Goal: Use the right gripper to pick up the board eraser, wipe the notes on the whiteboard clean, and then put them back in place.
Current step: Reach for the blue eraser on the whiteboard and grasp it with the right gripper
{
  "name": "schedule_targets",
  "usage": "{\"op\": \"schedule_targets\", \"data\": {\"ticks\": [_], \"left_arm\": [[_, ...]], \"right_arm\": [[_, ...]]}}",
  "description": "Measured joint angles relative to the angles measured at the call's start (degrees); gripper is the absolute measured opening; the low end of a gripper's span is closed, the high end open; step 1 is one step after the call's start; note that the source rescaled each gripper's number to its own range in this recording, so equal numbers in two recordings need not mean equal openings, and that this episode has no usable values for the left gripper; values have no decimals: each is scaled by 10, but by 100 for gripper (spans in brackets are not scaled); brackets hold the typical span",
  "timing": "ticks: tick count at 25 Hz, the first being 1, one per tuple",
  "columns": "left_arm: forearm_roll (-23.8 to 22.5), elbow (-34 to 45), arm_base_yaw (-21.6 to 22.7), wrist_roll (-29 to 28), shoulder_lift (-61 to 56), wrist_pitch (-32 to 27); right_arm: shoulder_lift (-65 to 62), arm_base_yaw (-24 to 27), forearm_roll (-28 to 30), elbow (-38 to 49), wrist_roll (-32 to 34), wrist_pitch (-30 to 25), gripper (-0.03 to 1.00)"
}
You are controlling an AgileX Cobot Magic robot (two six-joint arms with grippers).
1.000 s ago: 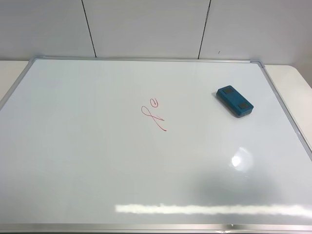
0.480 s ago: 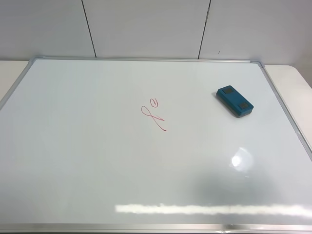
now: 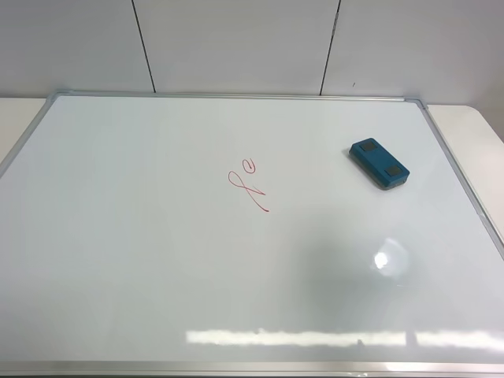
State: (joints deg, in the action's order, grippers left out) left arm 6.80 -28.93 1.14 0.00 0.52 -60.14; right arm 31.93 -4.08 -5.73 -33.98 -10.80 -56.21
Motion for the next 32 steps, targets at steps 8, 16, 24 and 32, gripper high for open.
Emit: {"op": "schedule_targets", "data": {"ticks": [8,16,24,32], "left_arm": [[0,0,0,0,0,0],[0,0,0,0,0,0],[0,0,0,0,0,0],[0,0,0,0,0,0]], "right_arm": [[302,0,-16,-99,-72,92,86],[522,-17,-52,-336,-134,32,97],[695,-45,-55,-482,-136,-7,100],[800,-46,-27,-498,-132,-15,100]]}}
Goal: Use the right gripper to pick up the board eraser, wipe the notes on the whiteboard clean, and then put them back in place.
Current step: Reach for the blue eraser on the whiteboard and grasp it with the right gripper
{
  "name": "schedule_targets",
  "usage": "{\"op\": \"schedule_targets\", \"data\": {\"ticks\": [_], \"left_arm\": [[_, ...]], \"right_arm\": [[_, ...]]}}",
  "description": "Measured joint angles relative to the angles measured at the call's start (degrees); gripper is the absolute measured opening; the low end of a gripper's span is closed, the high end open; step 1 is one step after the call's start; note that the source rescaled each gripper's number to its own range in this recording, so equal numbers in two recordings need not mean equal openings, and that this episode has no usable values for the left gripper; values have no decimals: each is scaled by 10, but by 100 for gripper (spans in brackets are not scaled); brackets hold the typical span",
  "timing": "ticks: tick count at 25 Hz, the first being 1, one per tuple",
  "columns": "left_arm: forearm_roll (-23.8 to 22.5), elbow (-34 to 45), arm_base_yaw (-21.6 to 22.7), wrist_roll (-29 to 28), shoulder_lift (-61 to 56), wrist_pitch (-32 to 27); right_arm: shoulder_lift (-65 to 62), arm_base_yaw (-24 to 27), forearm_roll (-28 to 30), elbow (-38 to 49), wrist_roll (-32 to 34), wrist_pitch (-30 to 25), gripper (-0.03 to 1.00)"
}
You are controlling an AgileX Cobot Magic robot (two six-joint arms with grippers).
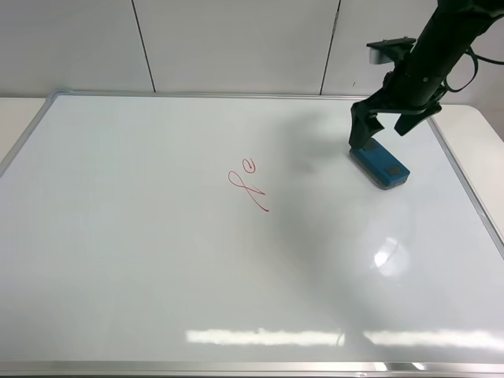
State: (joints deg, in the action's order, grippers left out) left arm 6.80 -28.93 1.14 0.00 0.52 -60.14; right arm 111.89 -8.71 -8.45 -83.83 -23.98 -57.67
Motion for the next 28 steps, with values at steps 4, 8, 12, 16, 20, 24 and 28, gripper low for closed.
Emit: {"op": "schedule_targets", "data": {"ticks": [4,8,12,16,20,24,28], "left_arm": [[0,0,0,0,0,0],[0,0,0,0,0,0],[0,0,0,0,0,0],[0,0,0,0,0,0],[0,0,0,0,0,0],[0,0,0,0,0,0],[0,0,0,0,0,0]], "right_arm": [[16,0,31,-1,18,-4,100],[17,8,48,-1,33,-5,100],[24,26,47,-1,35,-3,100],[40,28,46,-1,36,23,100],[65,28,31,-1,36,56,100],[93,28,19,-1,34,58,100],[103,28,13,-1,28,68,100]]}}
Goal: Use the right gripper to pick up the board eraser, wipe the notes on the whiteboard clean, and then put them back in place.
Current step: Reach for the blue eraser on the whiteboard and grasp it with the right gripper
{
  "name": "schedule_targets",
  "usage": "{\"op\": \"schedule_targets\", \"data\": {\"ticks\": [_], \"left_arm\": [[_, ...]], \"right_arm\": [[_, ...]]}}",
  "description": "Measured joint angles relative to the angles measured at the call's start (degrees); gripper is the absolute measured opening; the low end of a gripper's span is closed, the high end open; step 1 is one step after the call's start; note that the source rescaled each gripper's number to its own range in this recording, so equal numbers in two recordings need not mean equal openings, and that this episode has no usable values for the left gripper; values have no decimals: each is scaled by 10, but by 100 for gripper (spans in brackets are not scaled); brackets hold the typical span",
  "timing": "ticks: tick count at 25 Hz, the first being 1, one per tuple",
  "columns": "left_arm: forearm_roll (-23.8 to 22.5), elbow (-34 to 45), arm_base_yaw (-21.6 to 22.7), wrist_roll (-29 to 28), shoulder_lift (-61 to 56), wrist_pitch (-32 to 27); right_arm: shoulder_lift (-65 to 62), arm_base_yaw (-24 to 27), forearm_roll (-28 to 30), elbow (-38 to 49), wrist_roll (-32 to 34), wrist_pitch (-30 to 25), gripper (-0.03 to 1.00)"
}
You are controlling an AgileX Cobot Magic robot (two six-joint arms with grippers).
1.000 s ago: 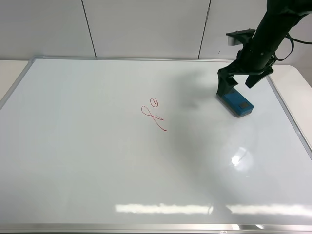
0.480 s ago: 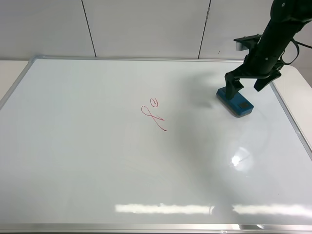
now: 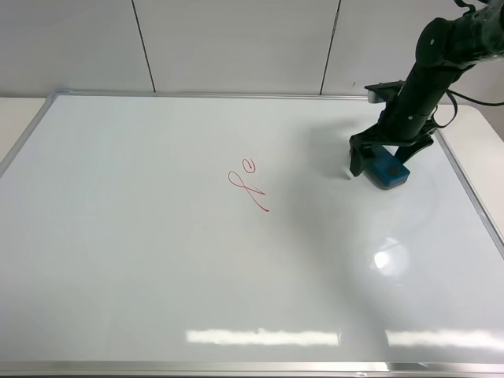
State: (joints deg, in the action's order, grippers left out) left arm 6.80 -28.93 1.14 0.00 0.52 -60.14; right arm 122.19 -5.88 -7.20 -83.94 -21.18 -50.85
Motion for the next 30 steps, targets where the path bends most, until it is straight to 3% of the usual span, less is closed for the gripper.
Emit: {"op": "schedule_targets", "data": {"ticks": [7,30], "left_arm": [[0,0,0,0,0,0],[0,0,0,0,0,0]], "right_arm": [[1,0,-25,0,-17,3,100],[-10,0,-25,-1,-28,3,100]]}}
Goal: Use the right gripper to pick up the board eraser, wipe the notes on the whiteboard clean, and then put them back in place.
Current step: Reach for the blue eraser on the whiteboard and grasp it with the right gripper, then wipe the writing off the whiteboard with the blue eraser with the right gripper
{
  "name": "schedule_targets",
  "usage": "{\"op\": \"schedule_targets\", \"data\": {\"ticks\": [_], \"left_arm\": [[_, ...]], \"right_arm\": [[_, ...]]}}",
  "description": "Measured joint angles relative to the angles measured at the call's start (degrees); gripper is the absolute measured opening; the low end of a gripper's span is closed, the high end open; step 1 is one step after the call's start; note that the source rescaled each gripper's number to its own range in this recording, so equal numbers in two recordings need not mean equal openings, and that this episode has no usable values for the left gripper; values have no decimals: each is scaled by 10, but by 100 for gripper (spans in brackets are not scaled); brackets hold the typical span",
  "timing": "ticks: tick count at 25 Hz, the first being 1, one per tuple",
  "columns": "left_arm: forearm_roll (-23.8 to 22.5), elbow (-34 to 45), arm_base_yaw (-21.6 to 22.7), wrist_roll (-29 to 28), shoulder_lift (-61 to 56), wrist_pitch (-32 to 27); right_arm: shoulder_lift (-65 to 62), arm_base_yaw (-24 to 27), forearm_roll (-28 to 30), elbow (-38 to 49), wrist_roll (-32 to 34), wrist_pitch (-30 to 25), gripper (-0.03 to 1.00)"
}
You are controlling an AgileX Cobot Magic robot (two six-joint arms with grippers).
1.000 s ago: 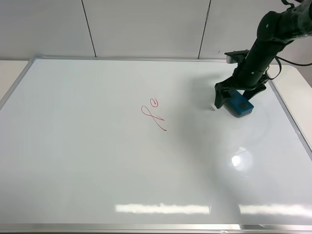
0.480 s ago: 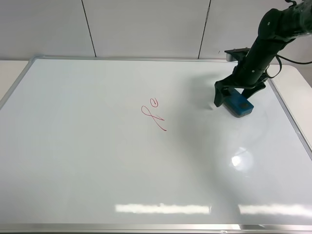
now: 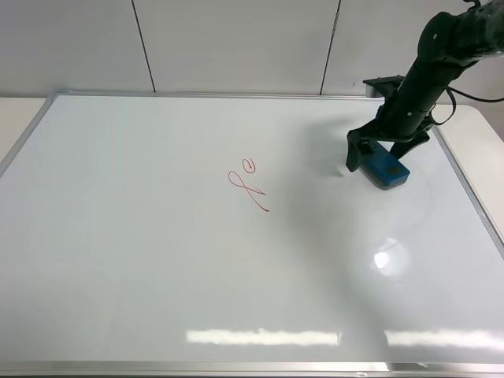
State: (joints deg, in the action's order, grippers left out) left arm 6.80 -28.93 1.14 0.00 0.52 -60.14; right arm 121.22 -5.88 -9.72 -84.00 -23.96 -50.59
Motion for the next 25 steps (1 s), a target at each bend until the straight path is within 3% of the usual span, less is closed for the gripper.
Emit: {"op": "schedule_targets", "data": {"ticks": [1,3,4,5,6,7,19,25], "left_arm": [[0,0,0,0,0,0],[0,0,0,0,0,0],[0,0,0,0,0,0],[0,0,0,0,0,0],[0,0,0,0,0,0],[0,0,0,0,0,0],[0,0,0,0,0,0],[0,0,0,0,0,0]], "right_arm": [[-1,0,1,0,0,0,95],[-3,0,11,0,4,0,67],[-5,0,16,0,11,0,38],[-6,0,21,0,18,-1,0],[-7,0,27,0,22,-2,9],[-8,0,31,0,25,-2,5],[-13,0,44,0,26,-2,5],[-54,-10,8,0,13,-2,5]]}}
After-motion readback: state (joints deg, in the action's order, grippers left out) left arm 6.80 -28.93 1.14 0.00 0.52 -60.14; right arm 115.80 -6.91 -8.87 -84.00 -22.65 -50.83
